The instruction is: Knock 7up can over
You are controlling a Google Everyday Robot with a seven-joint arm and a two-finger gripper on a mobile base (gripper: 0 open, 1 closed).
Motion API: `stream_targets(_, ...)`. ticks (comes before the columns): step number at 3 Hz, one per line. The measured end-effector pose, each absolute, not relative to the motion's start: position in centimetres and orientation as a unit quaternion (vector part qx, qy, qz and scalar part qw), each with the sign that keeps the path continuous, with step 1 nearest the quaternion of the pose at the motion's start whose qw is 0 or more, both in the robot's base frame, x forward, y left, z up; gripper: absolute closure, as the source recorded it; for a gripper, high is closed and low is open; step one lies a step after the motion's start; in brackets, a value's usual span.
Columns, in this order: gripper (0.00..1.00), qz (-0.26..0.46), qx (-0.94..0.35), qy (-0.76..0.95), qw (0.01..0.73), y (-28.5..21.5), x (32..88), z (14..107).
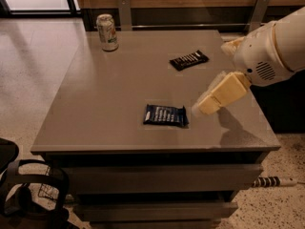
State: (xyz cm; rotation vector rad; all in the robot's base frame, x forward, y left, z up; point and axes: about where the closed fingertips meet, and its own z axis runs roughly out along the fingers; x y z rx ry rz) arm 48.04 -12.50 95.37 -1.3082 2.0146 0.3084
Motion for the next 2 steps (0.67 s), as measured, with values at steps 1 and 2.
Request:
stream_targets(1, 0.0, 0.169, -0.448, 0.751, 0.454, -9.4, 51.9, 96.5)
stream_targets(2, 0.0, 0.145, -0.408, 0.733, 0.525, -9.7, 56.1, 98.6)
